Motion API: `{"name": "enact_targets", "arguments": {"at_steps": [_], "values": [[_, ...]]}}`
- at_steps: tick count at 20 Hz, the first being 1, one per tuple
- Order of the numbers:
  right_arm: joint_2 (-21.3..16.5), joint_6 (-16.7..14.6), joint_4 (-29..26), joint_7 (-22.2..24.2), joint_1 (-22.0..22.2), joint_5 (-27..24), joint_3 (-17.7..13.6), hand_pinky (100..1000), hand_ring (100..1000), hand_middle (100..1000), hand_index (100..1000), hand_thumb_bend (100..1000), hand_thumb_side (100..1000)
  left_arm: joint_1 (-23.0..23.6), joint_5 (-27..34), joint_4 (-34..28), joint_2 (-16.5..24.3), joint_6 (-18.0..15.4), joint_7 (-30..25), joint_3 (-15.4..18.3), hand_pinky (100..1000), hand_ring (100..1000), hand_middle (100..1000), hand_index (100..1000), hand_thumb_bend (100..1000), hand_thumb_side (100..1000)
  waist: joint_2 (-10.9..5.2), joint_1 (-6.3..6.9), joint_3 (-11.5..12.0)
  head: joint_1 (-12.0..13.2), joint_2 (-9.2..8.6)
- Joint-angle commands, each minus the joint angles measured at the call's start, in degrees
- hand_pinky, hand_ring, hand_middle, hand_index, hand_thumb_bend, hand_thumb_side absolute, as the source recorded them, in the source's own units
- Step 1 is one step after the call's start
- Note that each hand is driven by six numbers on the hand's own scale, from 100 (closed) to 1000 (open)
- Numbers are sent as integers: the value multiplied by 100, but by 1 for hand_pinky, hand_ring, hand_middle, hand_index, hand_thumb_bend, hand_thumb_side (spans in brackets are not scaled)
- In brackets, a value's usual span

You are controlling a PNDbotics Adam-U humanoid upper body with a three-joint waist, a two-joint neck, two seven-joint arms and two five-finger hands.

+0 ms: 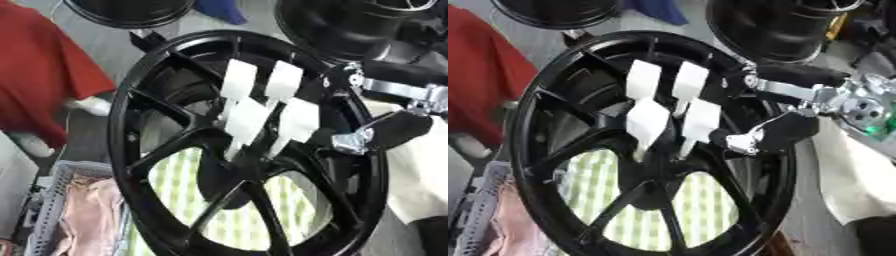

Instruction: Pull the pin out of the wheel hub.

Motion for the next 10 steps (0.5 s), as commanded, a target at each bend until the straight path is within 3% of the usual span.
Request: {"name": "enact_targets", "arguments": {"at_steps": [1,10], "values": [[-95,100,-67,-40,-87,27,-53,776,784,715,850,294,559,-77,2,-113,123,4,5,18,947,706,664,812,100,725,-100,42,7,-6,-13],[-27,233,-67,-53,-107,109,43,758,749,654,830,288,560,-79,-27,-113,112,6,14,29,948,706,663,812,100,724,-72,22,47,-13,-3]]}}
